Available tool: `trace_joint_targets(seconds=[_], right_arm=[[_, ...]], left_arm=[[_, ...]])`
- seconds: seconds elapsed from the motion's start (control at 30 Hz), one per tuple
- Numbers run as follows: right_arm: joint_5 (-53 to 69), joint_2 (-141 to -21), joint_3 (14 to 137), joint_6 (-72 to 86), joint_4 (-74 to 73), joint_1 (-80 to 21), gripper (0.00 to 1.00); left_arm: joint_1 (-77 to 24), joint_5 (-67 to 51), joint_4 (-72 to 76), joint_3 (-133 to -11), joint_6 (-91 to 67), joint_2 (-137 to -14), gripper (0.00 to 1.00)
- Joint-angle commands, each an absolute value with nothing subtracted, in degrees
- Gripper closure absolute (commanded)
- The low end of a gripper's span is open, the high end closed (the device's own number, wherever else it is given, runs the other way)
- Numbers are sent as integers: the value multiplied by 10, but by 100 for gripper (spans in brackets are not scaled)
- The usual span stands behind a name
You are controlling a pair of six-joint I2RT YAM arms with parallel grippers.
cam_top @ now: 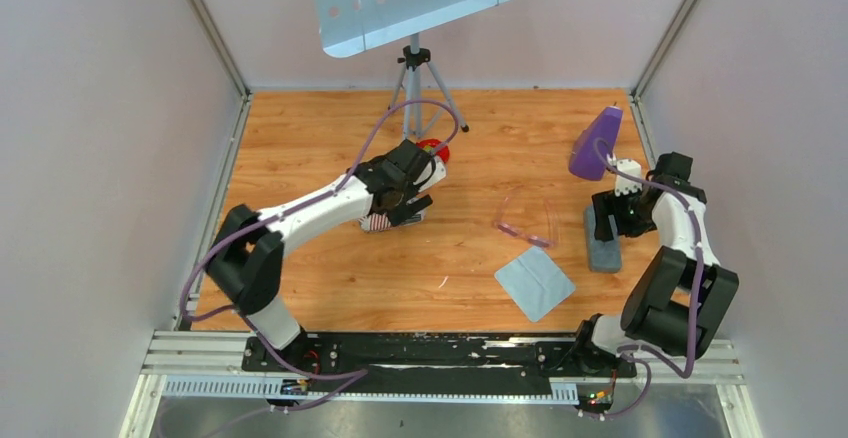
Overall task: Organize the sunglasses
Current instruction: Move the sunglasses case at the center of the board.
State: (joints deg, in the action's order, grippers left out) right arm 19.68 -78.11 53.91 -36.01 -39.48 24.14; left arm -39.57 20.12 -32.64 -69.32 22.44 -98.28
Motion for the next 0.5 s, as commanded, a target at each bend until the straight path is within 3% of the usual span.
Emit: trace_joint_targets(seconds=[0.0, 0.07, 0.17, 0.33, 0.47], right_arm=[[214, -797, 559, -333, -394, 255, 19], [214, -806, 558, -325, -382, 254, 10], [223, -819, 560, -315, -366, 254, 1], [259, -837, 561, -280, -340, 252, 1], [232, -871, 557, -273, -329, 223, 1]], left_arm=[[-452, 354, -306, -689, 156, -868, 0], [-478, 380, -325, -698, 75, -827, 0], [-476, 319, -330, -656, -89, -765, 0], [-476, 199, -264, -555, -205, -699, 0], [-476, 229, -315, -563, -310, -713, 0]])
